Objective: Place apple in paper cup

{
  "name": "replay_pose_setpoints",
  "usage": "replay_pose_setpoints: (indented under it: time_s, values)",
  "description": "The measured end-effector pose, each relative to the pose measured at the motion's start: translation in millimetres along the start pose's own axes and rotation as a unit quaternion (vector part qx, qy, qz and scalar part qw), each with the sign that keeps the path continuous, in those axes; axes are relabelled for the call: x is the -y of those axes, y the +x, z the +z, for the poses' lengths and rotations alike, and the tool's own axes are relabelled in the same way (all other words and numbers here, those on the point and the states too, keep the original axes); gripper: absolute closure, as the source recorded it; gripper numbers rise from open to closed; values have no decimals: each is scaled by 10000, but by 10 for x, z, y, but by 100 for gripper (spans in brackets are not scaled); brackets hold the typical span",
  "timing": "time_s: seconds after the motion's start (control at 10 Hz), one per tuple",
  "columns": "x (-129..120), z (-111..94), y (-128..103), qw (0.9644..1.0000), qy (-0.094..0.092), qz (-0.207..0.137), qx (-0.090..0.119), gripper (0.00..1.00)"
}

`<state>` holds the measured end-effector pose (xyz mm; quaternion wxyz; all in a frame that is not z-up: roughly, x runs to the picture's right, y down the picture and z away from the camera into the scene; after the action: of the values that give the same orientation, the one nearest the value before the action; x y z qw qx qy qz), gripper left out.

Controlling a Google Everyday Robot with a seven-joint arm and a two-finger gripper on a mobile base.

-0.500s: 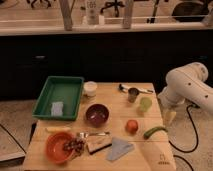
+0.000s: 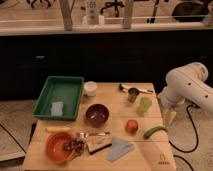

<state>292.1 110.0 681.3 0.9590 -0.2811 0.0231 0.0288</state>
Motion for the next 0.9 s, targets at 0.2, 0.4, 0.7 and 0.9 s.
replay_pose_setpoints:
  time_s: [0.2, 0.4, 0.7, 0.9]
  values:
    - [-140, 87, -88, 9997, -52, -220, -74, 20]
    - [-293, 165, -167, 9990, -85, -415, -138, 20]
    - [-352, 276, -242, 9976, -113, -662, -180, 20]
    - [-423, 384, -351, 9960, -140, -857, -190, 20]
